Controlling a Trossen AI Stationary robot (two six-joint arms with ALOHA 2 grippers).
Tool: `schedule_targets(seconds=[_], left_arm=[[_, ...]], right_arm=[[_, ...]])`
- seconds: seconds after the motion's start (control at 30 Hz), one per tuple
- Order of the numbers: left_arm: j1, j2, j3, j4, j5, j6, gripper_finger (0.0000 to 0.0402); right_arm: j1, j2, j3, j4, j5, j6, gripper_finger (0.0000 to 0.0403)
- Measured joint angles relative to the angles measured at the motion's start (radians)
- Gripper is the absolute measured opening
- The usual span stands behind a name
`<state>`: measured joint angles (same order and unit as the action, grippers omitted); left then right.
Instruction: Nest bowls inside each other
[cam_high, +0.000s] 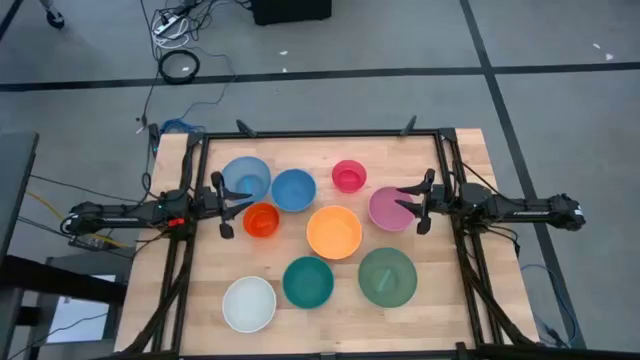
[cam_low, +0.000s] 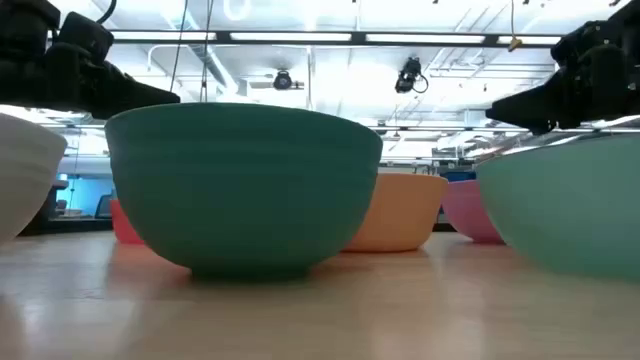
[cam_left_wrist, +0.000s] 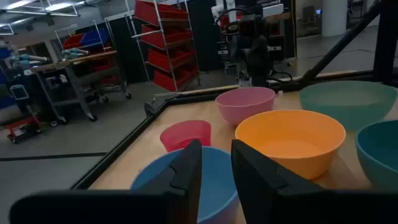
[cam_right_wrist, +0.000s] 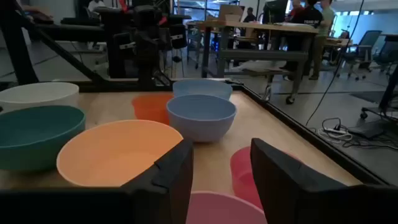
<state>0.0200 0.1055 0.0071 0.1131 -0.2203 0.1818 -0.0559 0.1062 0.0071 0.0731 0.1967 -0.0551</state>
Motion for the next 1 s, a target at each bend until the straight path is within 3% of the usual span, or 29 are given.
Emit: schedule_targets(seconds=[1.0], left_arm=[[0.000, 0.000, 0.000, 0.000, 0.000, 0.000, 0.0096]], right_arm=[[0.000, 0.000, 0.000, 0.000, 0.000, 0.000, 0.0149]])
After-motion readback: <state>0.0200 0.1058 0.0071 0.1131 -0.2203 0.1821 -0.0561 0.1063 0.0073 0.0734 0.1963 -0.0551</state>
